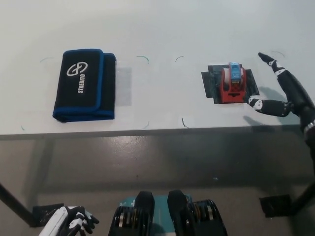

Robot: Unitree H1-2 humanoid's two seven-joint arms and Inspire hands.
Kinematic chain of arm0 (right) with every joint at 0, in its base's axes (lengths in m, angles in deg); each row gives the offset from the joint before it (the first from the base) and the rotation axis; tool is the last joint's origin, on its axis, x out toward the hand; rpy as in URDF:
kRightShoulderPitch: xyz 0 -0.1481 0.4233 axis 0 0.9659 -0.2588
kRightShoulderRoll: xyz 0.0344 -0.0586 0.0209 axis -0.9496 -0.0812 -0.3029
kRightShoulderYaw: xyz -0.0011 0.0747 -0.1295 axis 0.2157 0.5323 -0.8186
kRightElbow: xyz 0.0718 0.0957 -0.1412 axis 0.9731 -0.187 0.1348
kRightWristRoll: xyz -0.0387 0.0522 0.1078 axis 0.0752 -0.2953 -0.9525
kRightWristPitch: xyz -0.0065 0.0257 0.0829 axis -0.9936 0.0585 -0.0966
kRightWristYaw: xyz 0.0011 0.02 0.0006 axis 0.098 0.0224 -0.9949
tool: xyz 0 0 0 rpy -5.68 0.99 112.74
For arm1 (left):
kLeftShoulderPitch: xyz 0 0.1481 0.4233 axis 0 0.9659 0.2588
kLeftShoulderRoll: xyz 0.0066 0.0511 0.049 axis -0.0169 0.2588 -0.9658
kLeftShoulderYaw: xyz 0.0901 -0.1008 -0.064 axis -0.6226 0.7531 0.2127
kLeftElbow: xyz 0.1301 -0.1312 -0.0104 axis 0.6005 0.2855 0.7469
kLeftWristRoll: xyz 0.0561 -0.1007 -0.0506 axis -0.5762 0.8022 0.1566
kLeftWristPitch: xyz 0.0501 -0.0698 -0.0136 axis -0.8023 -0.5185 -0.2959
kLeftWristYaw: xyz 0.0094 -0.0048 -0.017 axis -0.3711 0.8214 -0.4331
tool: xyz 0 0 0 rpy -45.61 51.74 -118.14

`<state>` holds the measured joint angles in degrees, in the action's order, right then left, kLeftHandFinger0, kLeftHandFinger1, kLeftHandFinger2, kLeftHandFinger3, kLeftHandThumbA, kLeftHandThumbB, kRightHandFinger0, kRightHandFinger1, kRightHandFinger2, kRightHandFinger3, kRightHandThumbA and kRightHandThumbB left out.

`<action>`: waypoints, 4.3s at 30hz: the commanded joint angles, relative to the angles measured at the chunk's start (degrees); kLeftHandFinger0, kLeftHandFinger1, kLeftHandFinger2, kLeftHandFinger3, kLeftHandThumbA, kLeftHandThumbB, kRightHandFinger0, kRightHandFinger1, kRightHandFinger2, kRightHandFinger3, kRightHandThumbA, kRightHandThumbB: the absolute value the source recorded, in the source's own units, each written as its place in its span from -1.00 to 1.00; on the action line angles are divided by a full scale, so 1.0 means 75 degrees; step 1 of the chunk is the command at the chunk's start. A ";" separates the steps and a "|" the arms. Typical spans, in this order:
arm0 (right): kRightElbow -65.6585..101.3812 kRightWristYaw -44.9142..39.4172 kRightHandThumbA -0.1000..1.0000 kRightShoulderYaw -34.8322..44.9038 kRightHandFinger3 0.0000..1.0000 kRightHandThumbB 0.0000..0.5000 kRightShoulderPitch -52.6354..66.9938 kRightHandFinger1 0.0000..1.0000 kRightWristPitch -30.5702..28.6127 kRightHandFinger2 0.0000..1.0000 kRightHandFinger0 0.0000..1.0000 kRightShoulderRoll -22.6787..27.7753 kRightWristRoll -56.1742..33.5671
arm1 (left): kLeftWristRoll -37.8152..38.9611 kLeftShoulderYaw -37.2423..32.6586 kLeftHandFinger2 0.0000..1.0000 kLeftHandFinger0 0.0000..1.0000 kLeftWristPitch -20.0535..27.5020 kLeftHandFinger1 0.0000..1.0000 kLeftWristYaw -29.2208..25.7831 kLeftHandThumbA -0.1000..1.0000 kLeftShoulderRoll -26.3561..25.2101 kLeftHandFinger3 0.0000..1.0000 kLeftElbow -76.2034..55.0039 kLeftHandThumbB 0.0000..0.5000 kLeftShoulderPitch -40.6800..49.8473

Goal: Use the right hand to move the tape on the right hand side to the notebook on the left hand side

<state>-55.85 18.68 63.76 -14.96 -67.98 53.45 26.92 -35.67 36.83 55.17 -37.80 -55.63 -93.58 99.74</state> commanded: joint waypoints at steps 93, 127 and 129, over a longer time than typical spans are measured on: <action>-0.5294 0.1070 0.60 -0.0184 1.00 -0.08 -0.2475 1.00 -0.3549 1.00 1.00 -0.2971 -0.0657 | -0.0093 0.0082 -0.05 -0.18 0.0032 -0.21 0.0093 0.69 0.0003 0.30 -0.0440 -0.38 -0.0067; -0.6380 0.1277 0.63 -0.0134 1.00 -0.04 -0.2972 1.00 -0.3879 1.00 1.00 -0.3448 -0.0759 | -0.0055 0.0126 -0.07 -0.23 0.0024 -0.24 0.0109 0.67 -0.0019 0.31 -0.0501 -0.39 -0.0143; -0.6368 0.1302 0.65 -0.0164 1.00 -0.09 -0.2948 1.00 -0.3886 1.00 1.00 -0.3359 -0.0700 | -0.0035 0.0126 -0.07 -0.23 0.0024 -0.24 0.0120 0.65 -0.0019 0.30 -0.0504 -0.39 -0.0148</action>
<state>-104.26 27.52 62.28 -34.54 -93.80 27.67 22.50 -36.50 37.25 55.05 -37.50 -55.23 -95.61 98.97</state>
